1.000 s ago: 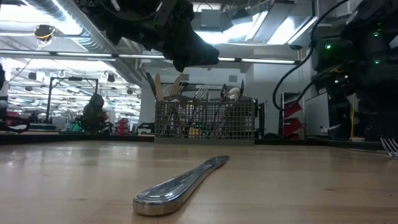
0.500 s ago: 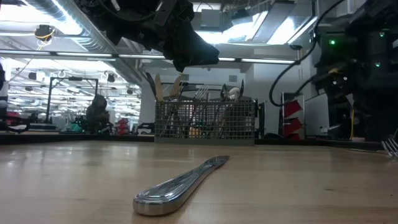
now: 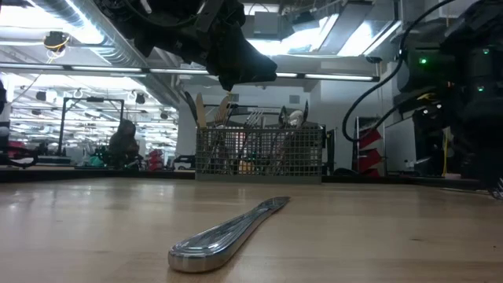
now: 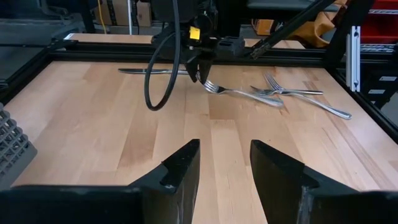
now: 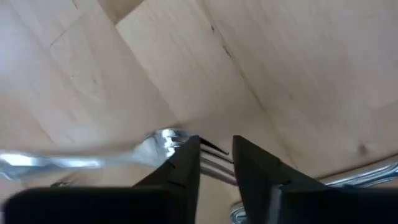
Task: Sort silverware
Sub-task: Put the table knife into the gray silverware organizer
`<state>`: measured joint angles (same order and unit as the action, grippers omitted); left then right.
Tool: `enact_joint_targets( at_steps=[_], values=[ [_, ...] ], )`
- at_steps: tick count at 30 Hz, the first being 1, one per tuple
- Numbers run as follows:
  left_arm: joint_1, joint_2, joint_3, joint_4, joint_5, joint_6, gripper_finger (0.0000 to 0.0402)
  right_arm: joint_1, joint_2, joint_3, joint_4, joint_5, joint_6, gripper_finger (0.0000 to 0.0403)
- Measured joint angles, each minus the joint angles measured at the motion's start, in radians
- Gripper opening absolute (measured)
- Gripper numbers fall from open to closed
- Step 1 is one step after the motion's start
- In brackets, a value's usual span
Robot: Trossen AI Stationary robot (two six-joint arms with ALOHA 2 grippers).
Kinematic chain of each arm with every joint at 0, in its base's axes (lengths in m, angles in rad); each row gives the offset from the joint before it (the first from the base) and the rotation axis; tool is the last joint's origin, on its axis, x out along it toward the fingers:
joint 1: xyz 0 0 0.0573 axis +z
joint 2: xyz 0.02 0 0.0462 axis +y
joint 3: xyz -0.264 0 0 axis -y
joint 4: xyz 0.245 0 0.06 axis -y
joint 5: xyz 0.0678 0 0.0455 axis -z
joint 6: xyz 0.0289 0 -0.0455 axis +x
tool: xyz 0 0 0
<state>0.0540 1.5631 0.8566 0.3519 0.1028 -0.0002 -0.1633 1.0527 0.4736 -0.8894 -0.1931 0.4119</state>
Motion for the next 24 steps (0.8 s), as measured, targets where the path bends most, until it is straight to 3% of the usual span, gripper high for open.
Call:
enact_joint_targets(
  at_steps=[7,14,18,24],
  values=[
    [0.000,0.000,0.000,0.000,0.000,0.000,0.0133,-0.001,-0.002,0.004,0.010,-0.050,0.001,0.0014],
    [0.000,0.000,0.000,0.000,0.000,0.000,0.0133,0.000,-0.001,0.001,0.092,-0.076,0.003,0.0027],
    [0.003,-0.005,0.000,-0.010,0.000,-0.048,0.0133,-0.001,-0.001,0.003,0.176,-0.086,0.003,0.0013],
    [0.033,-0.089,0.000,-0.170,0.001,-0.131,0.0133,0.000,-0.001,0.076,0.314,-0.050,-0.003,0.0008]
  ],
)
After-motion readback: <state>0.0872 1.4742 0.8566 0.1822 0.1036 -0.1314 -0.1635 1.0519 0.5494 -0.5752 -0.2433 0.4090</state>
